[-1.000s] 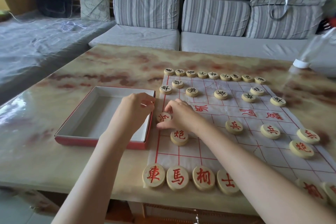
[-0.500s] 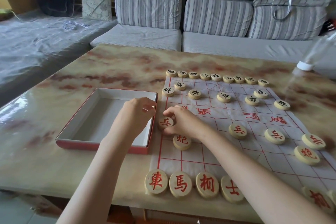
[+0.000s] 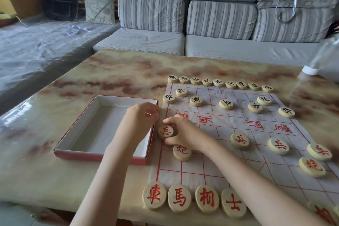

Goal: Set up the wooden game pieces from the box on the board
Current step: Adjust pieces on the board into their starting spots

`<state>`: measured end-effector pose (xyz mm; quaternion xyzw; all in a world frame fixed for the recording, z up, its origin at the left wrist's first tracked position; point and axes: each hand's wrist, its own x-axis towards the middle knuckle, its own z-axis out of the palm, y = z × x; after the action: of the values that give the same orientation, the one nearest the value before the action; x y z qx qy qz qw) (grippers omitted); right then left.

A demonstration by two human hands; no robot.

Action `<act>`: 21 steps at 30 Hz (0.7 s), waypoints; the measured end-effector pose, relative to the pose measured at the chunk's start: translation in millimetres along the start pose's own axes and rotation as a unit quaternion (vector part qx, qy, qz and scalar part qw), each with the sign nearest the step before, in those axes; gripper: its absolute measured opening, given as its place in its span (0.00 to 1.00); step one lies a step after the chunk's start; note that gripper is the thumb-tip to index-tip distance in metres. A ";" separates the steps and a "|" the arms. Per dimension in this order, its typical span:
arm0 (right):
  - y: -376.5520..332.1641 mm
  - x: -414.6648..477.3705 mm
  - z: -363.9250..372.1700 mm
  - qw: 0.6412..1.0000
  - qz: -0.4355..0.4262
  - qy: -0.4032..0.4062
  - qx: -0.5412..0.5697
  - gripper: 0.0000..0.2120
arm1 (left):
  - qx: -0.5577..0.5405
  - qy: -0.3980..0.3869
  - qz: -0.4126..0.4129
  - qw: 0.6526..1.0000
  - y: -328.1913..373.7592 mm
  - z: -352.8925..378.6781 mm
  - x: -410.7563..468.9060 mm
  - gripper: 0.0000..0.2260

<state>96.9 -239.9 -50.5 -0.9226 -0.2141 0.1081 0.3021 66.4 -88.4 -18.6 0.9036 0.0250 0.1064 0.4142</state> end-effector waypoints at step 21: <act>80.1 55.9 -104.0 0.995 0.053 0.018 -0.080 0.25 | 0.218 -0.140 0.052 0.964 6.7 49.9 117.8 0.20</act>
<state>207.0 -325.5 -20.2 -0.9556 -0.1677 0.0898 0.2252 191.8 -114.1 -25.0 0.9780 -0.0578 -0.0083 0.2003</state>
